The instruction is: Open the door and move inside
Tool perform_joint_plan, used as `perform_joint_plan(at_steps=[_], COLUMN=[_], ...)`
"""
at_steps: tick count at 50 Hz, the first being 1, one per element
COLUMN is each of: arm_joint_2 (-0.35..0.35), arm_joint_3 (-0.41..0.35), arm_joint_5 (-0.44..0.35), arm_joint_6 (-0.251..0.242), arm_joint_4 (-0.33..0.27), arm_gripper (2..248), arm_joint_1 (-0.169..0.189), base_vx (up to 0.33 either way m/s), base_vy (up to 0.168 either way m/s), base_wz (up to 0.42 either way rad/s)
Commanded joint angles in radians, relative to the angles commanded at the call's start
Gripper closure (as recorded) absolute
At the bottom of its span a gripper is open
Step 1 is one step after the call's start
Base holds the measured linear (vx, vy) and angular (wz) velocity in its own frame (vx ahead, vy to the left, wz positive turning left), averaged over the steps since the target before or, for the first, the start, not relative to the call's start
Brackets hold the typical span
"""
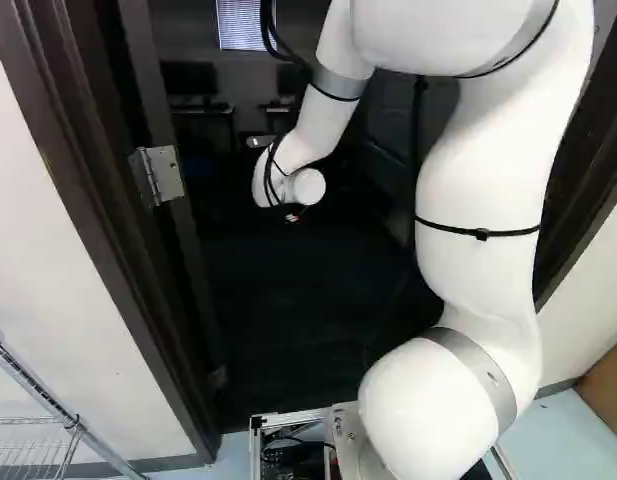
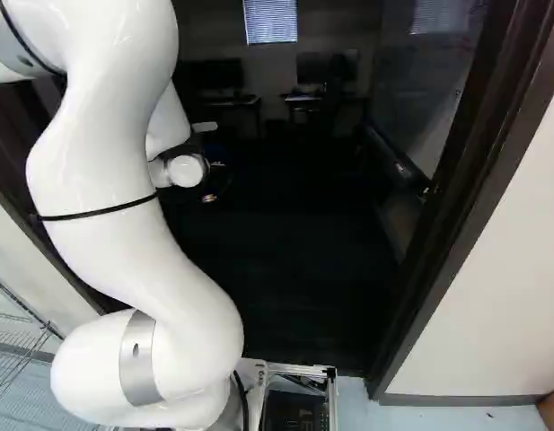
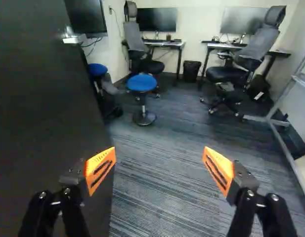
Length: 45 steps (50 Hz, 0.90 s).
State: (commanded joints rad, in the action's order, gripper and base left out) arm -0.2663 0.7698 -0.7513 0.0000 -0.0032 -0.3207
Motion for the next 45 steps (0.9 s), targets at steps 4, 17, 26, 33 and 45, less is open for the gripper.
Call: perform_joint_plan(at_steps=[4,17,26,33,45], arm_joint_2=[0.013,0.061,0.099,0.13,0.183], arm_joint_3=[-0.015,-0.071,-0.114,-0.148,-0.205], arm_joint_5=[0.0,0.0,0.0,0.0,0.0], arm_joint_6=[0.0,0.0,0.0,0.0,0.0], arm_joint_4=[0.006,0.027,0.036,0.036,0.036], arm_gripper=[3,3,3,3,3], arm_joint_1=[0.009,0.039,0.058,0.073,0.1], base_vx=[0.0,0.0,0.0,0.0,0.0], base_vy=[0.0,0.0,0.0,0.0,0.0], base_wz=[0.0,0.0,0.0,0.0,0.0])
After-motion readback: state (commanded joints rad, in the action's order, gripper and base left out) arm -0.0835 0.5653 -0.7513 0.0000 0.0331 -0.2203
